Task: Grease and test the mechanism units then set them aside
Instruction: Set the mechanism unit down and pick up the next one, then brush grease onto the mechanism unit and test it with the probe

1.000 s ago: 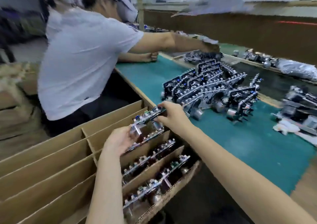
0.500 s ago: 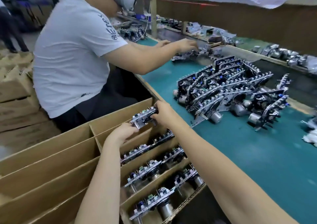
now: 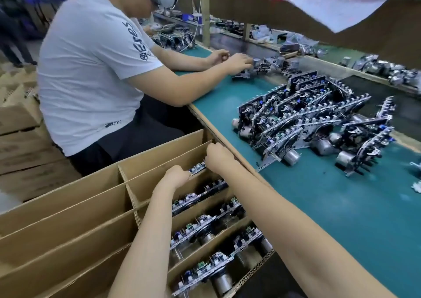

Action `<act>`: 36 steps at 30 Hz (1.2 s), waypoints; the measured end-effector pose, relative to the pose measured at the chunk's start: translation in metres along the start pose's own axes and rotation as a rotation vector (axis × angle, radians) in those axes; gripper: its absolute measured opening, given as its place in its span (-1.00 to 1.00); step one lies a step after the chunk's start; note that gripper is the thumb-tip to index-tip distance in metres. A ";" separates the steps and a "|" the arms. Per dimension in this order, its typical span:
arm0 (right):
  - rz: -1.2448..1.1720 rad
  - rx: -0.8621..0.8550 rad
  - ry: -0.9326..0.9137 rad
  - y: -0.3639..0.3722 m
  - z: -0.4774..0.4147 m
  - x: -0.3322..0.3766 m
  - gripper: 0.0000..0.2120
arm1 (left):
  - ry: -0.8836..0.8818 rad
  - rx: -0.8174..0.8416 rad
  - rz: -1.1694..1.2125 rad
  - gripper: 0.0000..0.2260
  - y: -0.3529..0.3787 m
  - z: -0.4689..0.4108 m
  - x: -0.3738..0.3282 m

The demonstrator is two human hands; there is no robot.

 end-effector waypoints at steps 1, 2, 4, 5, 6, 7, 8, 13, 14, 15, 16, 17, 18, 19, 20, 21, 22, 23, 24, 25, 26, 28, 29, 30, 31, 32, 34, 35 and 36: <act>-0.055 0.001 -0.003 -0.005 0.002 -0.001 -0.70 | -0.001 -0.035 -0.013 -0.75 -0.004 0.001 -0.002; -0.122 -0.011 -0.015 -0.014 0.005 -0.002 -0.72 | 0.007 -0.091 -0.006 -0.72 -0.010 0.002 -0.006; -0.274 -0.072 -0.048 -0.038 0.015 -0.005 -0.71 | 0.078 -0.244 0.056 -0.72 -0.026 0.009 -0.027; -0.346 -0.120 -0.064 -0.054 0.022 -0.006 -0.70 | 0.141 -0.318 0.093 -0.72 -0.032 0.015 -0.043; -0.407 -0.181 -0.076 -0.071 0.030 -0.010 -0.68 | 0.216 -0.377 0.123 -0.72 -0.036 0.023 -0.063; -0.462 -0.249 -0.079 -0.088 0.039 -0.015 -0.68 | 0.298 -0.419 0.151 -0.73 -0.038 0.032 -0.084; -0.524 -0.317 -0.076 -0.105 0.049 -0.023 -0.69 | 0.378 -0.442 0.185 -0.75 -0.037 0.042 -0.104; -0.721 -0.521 -0.038 -0.160 0.109 -0.080 -0.78 | 0.749 -0.353 0.240 -0.85 0.000 0.087 -0.198; -0.714 -0.528 -0.015 -0.163 0.119 -0.094 -0.80 | 0.778 -0.311 0.187 -0.84 0.014 0.089 -0.212; -0.708 -0.533 0.014 -0.165 0.129 -0.109 -0.80 | 0.766 -0.277 0.114 -0.80 0.028 0.089 -0.221; -0.705 -0.533 0.044 -0.165 0.137 -0.124 -0.80 | 0.729 -0.269 0.024 -0.78 0.039 0.086 -0.226; -0.704 -0.535 0.071 -0.166 0.146 -0.138 -0.80 | 0.672 -0.288 -0.058 -0.78 0.044 0.083 -0.228; -0.700 -0.541 0.098 -0.166 0.155 -0.153 -0.80 | 0.623 -0.318 -0.106 -0.80 0.046 0.082 -0.229; -0.696 -0.556 0.124 -0.167 0.165 -0.167 -0.81 | 0.597 -0.339 -0.119 -0.82 0.046 0.084 -0.231; -0.700 -0.572 0.154 -0.169 0.174 -0.181 -0.82 | 0.599 -0.357 -0.102 -0.85 0.045 0.086 -0.233; -0.716 -0.593 0.186 -0.169 0.182 -0.195 -0.83 | 0.611 -0.365 -0.079 -0.88 0.043 0.090 -0.234; -0.745 -0.615 0.221 -0.169 0.191 -0.208 -0.83 | 0.622 -0.365 -0.043 -0.89 0.041 0.095 -0.233; -0.781 -0.638 0.256 -0.169 0.200 -0.220 -0.84 | 0.608 -0.334 0.035 -0.84 0.042 0.095 -0.227; -0.819 -0.654 0.290 -0.167 0.208 -0.230 -0.85 | 0.583 -0.282 0.175 -0.80 0.045 0.097 -0.220; -0.852 -0.651 0.323 -0.162 0.215 -0.239 -0.84 | 0.531 -0.198 0.396 -0.81 0.051 0.099 -0.212; -0.880 -0.619 0.358 -0.155 0.220 -0.245 -0.80 | 0.463 -0.103 0.650 -0.84 0.060 0.104 -0.205; -0.947 -0.470 0.423 -0.133 0.228 -0.255 -0.64 | 0.263 0.123 1.078 -0.88 0.094 0.117 -0.202; -1.030 -0.374 0.423 -0.121 0.232 -0.256 -0.59 | 0.169 0.240 1.237 -0.85 0.115 0.126 -0.207; -1.154 -0.294 0.398 -0.111 0.236 -0.255 -0.58 | 0.074 0.339 1.375 -0.83 0.134 0.138 -0.215; -1.277 -0.265 0.357 -0.107 0.241 -0.255 -0.63 | -0.011 0.419 1.489 -0.81 0.152 0.147 -0.222; -1.343 -0.312 0.332 -0.109 0.247 -0.259 -0.71 | -0.079 0.486 1.576 -0.81 0.167 0.158 -0.230; -1.194 -0.588 0.376 -0.129 0.271 -0.283 -0.78 | -0.099 0.539 1.611 -0.81 0.189 0.172 -0.242; -1.051 -0.729 0.407 -0.141 0.284 -0.295 -0.75 | -0.035 0.521 1.554 -0.81 0.194 0.176 -0.247; -0.924 -0.812 0.429 -0.152 0.296 -0.303 -0.72 | 0.068 0.474 1.466 -0.81 0.197 0.178 -0.251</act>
Point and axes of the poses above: each hand's wrist, its own z-axis away from the middle knuckle, its own y-axis out of the palm, x = y × z, the point moved 10 cm from there along -z, towards the middle knuckle, and after that the axes turned 5 degrees about y, right-handed, at the moved point
